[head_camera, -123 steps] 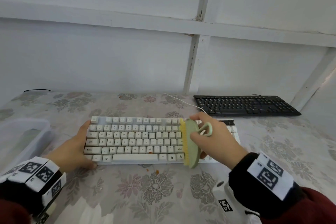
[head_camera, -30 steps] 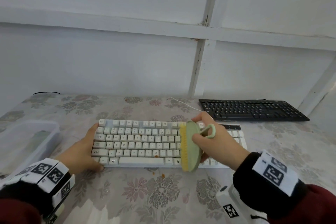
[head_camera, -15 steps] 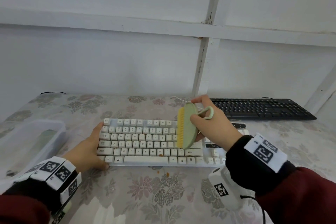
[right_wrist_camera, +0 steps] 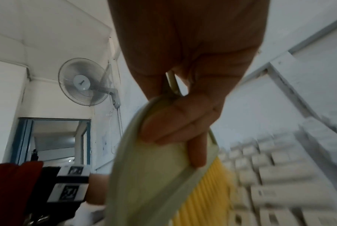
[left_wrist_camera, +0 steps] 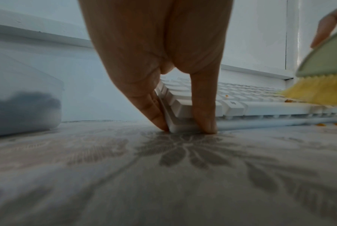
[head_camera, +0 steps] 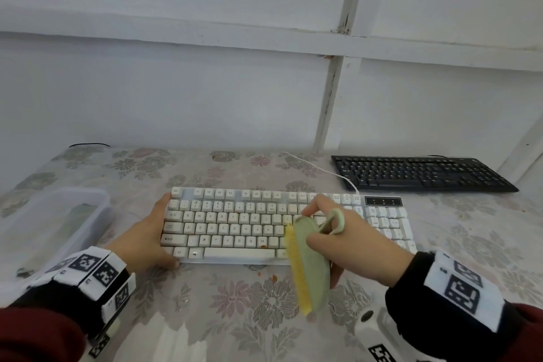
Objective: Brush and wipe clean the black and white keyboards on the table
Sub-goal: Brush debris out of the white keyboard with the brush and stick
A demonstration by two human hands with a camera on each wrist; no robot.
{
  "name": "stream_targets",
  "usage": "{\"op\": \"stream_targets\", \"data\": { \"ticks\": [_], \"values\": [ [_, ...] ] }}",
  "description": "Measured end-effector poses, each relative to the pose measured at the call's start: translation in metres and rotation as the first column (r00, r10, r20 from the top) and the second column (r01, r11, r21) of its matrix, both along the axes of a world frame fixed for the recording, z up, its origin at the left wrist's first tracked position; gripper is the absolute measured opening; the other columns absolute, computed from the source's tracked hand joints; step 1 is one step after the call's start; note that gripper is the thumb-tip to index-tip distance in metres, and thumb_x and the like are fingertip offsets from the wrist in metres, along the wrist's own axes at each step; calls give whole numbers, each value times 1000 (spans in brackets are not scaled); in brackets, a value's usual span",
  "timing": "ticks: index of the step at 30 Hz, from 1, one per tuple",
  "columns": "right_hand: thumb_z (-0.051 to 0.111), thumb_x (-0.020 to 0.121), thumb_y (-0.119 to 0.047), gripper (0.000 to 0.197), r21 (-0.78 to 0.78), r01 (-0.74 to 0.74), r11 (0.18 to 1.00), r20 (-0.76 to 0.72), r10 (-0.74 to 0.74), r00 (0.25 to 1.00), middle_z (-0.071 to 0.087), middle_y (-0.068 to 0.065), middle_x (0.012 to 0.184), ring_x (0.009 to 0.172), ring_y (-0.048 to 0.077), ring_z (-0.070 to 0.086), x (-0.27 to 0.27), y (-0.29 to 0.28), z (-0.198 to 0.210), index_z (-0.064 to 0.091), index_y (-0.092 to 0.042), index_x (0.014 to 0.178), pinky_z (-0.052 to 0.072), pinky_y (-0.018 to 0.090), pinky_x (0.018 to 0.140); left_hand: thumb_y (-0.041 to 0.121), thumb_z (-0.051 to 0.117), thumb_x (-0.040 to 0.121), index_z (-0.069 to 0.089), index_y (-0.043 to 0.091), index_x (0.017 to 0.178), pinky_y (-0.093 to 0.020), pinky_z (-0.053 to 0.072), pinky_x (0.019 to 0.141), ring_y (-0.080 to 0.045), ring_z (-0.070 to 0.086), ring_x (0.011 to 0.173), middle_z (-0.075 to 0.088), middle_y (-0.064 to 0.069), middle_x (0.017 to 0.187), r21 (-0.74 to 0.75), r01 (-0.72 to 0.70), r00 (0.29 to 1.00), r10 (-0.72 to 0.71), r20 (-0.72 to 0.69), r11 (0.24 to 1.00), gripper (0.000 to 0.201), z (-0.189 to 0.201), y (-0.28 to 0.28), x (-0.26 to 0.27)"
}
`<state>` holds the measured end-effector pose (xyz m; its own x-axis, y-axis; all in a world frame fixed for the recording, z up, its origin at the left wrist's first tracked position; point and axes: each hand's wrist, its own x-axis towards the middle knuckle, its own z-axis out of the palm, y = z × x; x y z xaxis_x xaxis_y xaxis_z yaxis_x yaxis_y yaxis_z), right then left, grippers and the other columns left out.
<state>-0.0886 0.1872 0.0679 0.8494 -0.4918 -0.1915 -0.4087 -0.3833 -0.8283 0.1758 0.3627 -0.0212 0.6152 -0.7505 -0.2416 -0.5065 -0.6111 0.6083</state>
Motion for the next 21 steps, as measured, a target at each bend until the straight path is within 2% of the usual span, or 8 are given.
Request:
{"op": "stream_targets", "data": {
  "ticks": [4,7,11,15,19,21],
  "values": [
    [48,88,-5,22,-12,148,989,178,-143,974,63,12,82,53,17,65,14,-15,18,48,-17,107,56,32,48,7,80,64,-12,36,144,-10,40,70,-8,54,94,48,9,112,-3,3,1000,-3,-14,1000,126,1,0,-1],
    [49,89,-6,24,-37,217,975,254,-201,946,64,15,96,71,26,70,25,-27,21,46,-16,111,59,37,53,6,80,64,-12,35,144,-14,41,74,-9,54,96,49,7,114,-4,-2,1000,2,-12,1000,126,1,0,-2],
    [47,90,-6,25,-39,184,982,171,-175,970,63,17,100,74,29,69,30,-24,10,44,-17,112,60,39,54,7,81,64,-12,35,144,-12,39,70,-8,53,94,47,8,112,5,-6,1000,6,-8,1000,126,1,0,-2],
    [47,89,-7,24,-63,91,994,93,-85,992,62,17,91,70,32,67,19,-14,-6,43,-21,108,59,39,54,7,80,65,-11,35,144,-10,38,67,-8,53,92,48,8,110,4,-2,1000,2,0,1000,124,1,0,-2],
    [47,88,-7,25,-47,-1,999,17,2,1000,47,10,70,57,25,51,7,-6,-12,43,-23,107,59,41,55,6,80,65,-11,35,144,-12,39,69,-9,53,94,49,7,111,8,-3,1000,3,5,1000,124,1,0,-2],
    [48,88,-8,22,-19,-37,999,-33,36,999,49,7,69,52,20,54,4,-4,-8,44,-21,106,58,38,52,7,80,65,-12,35,144,-12,39,70,-9,53,94,49,7,111,13,-7,1000,7,5,1000,125,2,0,-2]
  ]
}}
